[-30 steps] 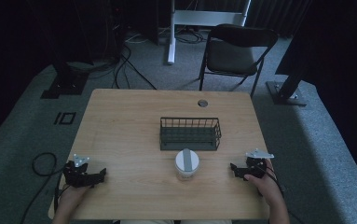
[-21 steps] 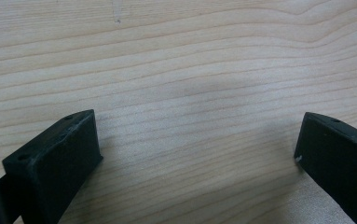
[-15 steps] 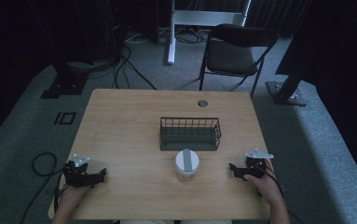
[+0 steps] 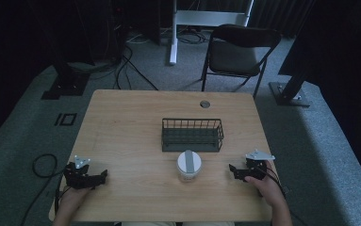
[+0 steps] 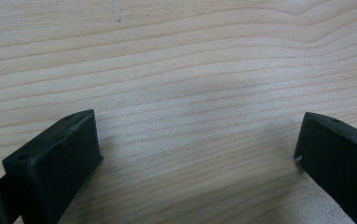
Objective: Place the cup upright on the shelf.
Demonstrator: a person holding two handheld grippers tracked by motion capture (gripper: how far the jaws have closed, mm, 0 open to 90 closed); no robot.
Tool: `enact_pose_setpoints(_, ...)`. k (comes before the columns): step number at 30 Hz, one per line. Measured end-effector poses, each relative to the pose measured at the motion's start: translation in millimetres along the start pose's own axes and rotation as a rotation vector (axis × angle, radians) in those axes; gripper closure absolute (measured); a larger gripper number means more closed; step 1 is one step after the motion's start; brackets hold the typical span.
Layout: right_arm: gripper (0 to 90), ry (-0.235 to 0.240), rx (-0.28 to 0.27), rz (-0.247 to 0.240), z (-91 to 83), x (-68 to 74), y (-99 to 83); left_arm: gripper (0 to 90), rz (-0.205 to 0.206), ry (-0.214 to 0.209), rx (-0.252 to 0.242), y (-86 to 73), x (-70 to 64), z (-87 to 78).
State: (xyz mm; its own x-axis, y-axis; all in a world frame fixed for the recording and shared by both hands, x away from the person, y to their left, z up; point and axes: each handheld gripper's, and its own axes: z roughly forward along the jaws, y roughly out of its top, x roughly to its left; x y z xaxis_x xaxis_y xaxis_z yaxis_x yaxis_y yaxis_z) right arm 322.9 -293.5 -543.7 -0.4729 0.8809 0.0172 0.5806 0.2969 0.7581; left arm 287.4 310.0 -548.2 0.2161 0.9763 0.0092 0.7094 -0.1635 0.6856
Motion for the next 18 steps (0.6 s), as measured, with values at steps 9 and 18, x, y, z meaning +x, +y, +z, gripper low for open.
enact_pose_setpoints(9,11.9,0.046,-0.035,-0.006,-2.8,8.3,5.7,0.1,0.000,0.000,0.000,0.0,0.0,0.0)
enact_pose_setpoints(18,12.0,0.121,-0.061,-0.047,-2.7,20.5,9.4,0.1,0.000,0.000,0.000,0.0,0.0,0.0)
